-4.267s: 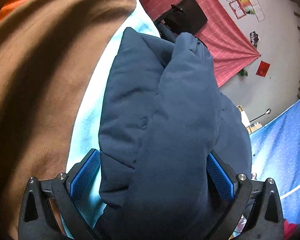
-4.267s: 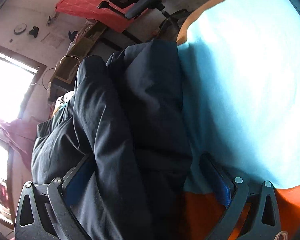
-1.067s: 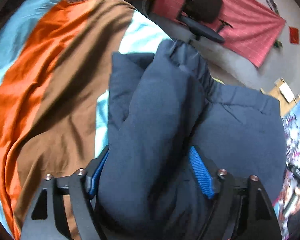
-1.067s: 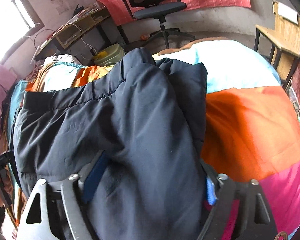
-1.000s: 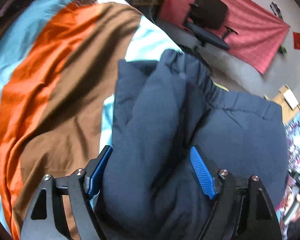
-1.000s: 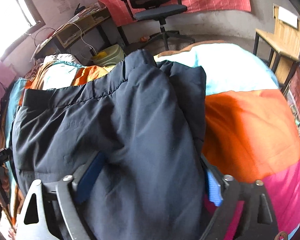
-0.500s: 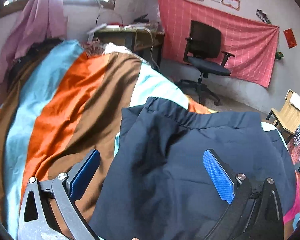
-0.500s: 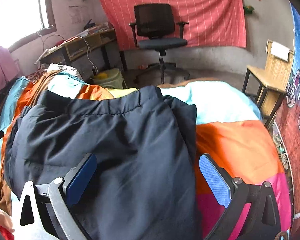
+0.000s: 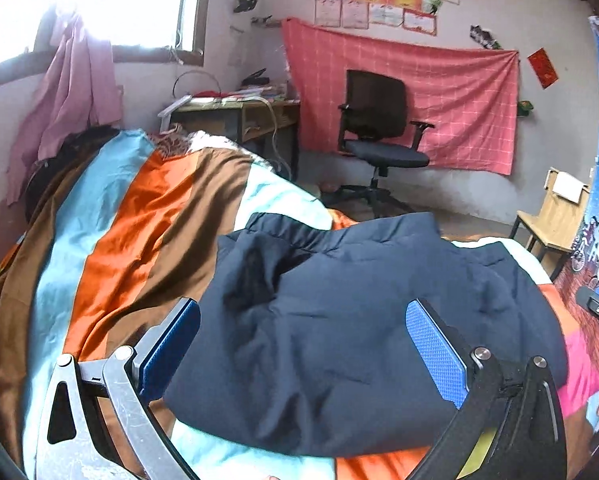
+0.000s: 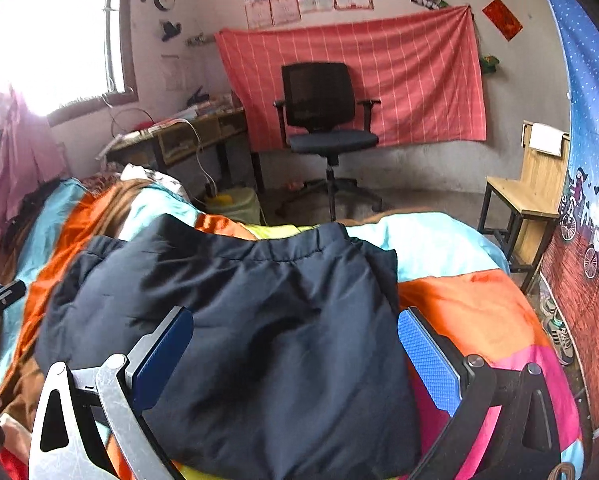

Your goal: Fold large clothes

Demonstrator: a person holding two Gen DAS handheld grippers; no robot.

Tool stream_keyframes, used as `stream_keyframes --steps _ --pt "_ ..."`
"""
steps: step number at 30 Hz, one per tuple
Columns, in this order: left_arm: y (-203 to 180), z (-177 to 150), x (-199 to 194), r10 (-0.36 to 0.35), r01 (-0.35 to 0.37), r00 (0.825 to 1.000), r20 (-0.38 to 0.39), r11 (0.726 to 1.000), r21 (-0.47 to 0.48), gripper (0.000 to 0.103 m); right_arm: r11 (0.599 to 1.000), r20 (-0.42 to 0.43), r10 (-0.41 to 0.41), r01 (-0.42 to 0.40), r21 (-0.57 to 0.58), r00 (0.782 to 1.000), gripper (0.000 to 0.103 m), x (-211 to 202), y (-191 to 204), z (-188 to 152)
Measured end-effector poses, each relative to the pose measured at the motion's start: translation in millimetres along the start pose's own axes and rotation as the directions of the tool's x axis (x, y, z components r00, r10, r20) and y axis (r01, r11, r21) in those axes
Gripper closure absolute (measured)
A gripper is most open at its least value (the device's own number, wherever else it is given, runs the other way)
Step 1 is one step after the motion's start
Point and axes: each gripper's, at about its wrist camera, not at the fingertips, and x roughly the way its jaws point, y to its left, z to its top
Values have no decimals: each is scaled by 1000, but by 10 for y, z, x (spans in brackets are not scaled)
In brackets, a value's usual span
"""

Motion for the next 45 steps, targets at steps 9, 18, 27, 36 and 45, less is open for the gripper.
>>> stream_keyframes --steps 9,18,27,36,45 --pt "-155 -106 -389 -28 27 998 56 999 23 2 1000 83 6 -7 9 997 0 -444 83 -111" --pt "-297 -291 -660 -38 34 997 70 998 60 2 1000 119 9 -10 13 993 0 -870 133 -257" --pt "-353 -393 -949 -62 53 992 111 995 82 2 999 171 3 5 -48 985 0 -1245 331 -441" --pt "-367 -632 -1129 -52 41 993 108 994 97 2 998 194 -2 15 -62 981 0 -1485 460 -653" --pt "-330 -891 -1215 -50 35 993 105 990 134 2 997 195 -25 40 -72 980 0 -1610 584 -908"
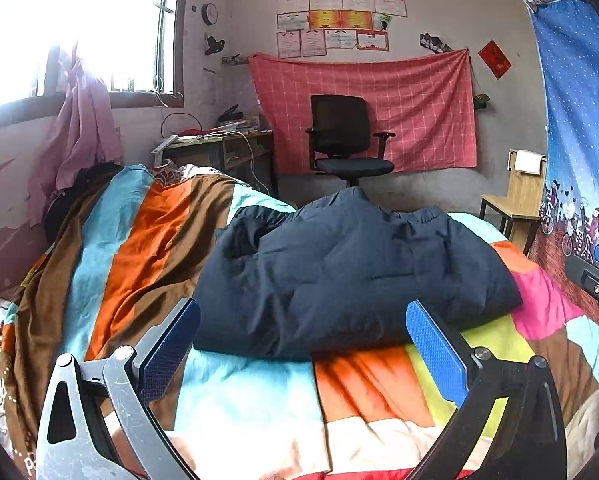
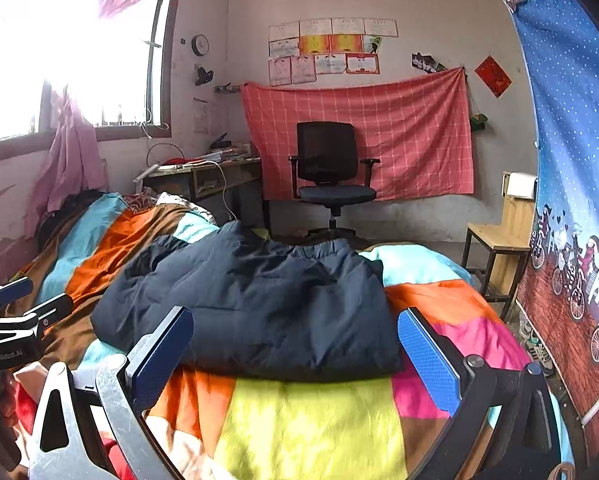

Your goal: Fold large clothes

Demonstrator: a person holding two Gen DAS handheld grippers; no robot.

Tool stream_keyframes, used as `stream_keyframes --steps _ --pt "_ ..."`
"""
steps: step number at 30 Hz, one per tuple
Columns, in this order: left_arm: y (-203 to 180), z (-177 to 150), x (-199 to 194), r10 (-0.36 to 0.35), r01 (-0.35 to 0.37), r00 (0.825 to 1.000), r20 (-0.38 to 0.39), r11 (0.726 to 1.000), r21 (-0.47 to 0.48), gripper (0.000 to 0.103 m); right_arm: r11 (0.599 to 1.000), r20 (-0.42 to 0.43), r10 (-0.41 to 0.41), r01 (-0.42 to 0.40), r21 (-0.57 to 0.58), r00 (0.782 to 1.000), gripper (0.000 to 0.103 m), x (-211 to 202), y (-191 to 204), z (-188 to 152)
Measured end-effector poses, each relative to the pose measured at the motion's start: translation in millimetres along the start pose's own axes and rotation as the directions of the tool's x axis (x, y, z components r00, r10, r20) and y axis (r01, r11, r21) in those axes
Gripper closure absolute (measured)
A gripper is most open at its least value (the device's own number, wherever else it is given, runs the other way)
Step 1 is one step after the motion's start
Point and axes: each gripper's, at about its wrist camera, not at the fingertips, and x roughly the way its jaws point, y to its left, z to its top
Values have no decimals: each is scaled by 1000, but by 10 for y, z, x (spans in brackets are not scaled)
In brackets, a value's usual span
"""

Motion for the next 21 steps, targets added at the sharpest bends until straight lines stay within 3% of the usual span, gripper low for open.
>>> stream_keyframes --steps 12,21 --pt "107 -274 -3 2 -2 999 -34 1000 7 2 999 3 -20 21 -31 1000 0 -106 179 -253" --pt "159 -470 21 22 -23 996 -81 1000 -8 2 1000 -56 -15 13 -25 998 0 -55 257 -434"
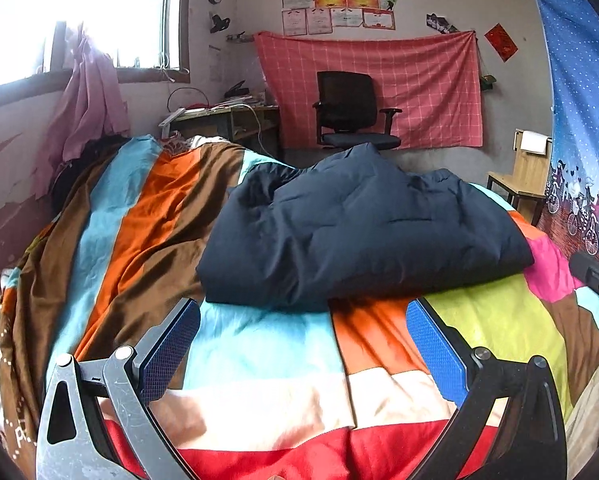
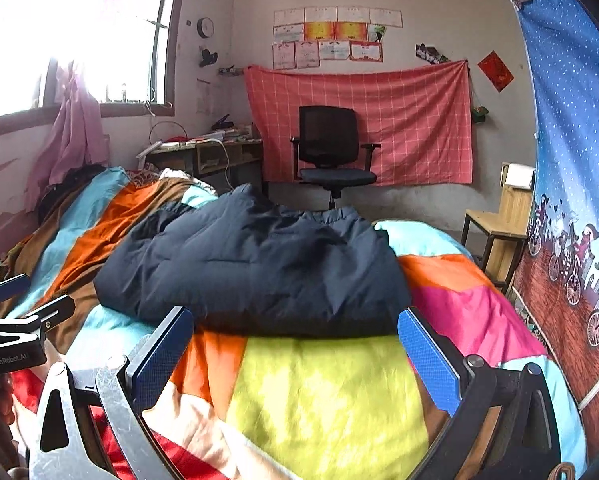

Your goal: Fold large clothes

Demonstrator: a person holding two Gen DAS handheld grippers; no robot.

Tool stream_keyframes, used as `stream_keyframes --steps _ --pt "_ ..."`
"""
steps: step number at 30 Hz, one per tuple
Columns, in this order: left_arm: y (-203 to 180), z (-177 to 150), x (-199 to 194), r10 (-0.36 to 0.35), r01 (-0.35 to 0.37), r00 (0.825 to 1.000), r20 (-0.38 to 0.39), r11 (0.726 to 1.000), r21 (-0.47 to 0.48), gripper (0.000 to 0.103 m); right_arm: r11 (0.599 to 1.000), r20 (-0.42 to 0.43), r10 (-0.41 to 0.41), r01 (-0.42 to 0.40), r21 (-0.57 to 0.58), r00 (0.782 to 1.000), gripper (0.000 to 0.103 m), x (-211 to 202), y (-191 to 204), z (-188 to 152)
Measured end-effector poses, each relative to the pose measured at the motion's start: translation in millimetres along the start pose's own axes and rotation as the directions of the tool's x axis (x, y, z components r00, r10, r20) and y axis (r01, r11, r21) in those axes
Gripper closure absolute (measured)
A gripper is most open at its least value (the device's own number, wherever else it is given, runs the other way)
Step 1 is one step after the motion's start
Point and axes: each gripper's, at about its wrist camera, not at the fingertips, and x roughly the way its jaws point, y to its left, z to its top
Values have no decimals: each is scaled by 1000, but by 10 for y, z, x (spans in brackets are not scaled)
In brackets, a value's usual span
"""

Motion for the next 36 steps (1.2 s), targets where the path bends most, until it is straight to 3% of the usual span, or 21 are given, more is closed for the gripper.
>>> stream_keyframes --steps 14,36 --pt "20 -141 55 14 -14 999 -46 1000 10 2 1000 -50 -14 14 -2 999 0 84 13 -223" --pt "6 -145 56 14 -13 999 -39 1000 22 2 1000 -71 -13 14 8 997 0 136 -9 -284"
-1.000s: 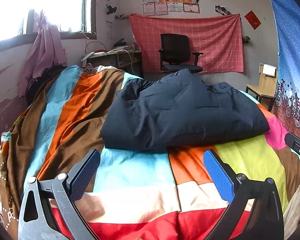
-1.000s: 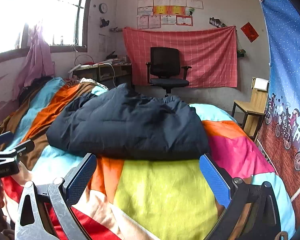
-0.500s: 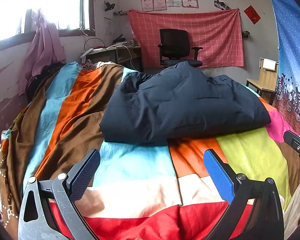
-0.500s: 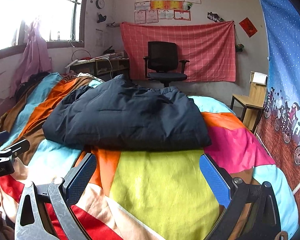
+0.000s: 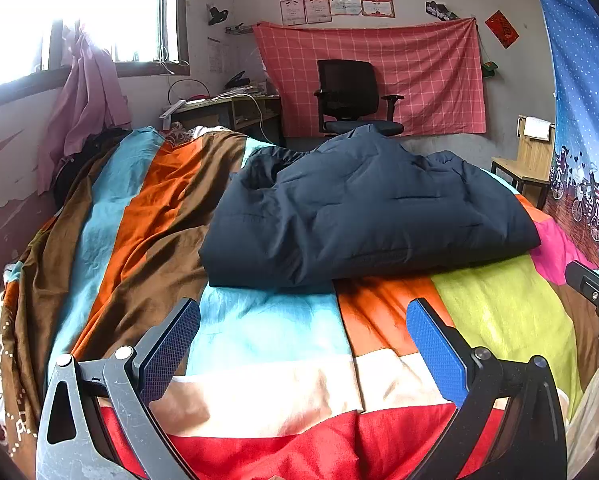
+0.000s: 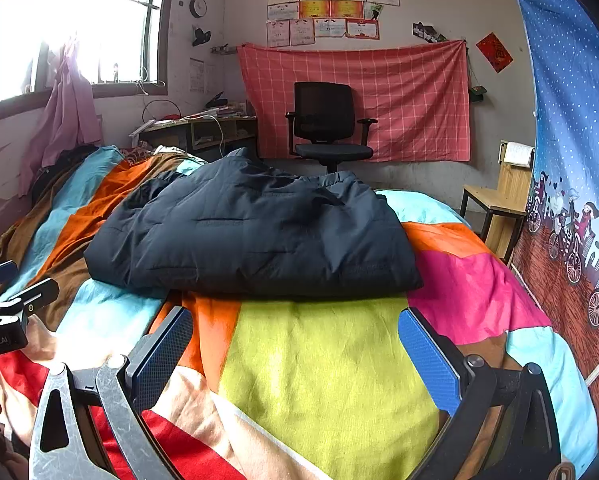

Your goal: Fold large clothes

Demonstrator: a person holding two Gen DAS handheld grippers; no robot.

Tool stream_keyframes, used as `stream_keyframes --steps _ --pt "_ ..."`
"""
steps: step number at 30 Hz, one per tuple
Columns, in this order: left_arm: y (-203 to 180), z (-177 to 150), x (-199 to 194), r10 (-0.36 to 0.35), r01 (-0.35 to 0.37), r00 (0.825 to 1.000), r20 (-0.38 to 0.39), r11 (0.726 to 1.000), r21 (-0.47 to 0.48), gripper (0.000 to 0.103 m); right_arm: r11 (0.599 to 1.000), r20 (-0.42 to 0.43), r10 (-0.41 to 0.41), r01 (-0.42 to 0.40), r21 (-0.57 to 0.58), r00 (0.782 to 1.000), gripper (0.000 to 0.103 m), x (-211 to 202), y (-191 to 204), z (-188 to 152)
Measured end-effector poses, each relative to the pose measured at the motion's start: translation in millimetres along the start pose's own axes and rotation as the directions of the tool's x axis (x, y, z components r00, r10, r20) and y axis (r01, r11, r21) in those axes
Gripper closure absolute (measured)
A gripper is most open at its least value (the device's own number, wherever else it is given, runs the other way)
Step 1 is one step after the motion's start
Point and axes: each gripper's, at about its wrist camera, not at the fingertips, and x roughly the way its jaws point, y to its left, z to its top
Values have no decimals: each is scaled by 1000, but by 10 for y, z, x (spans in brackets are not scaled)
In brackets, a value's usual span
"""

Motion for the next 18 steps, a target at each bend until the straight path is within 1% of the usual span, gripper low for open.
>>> stream_keyframes --steps 18 --pt "-14 29 -6 -1 1 1000 6 1000 8 2 1000 1 2 -2 1 1000 0 -5 -30 -2"
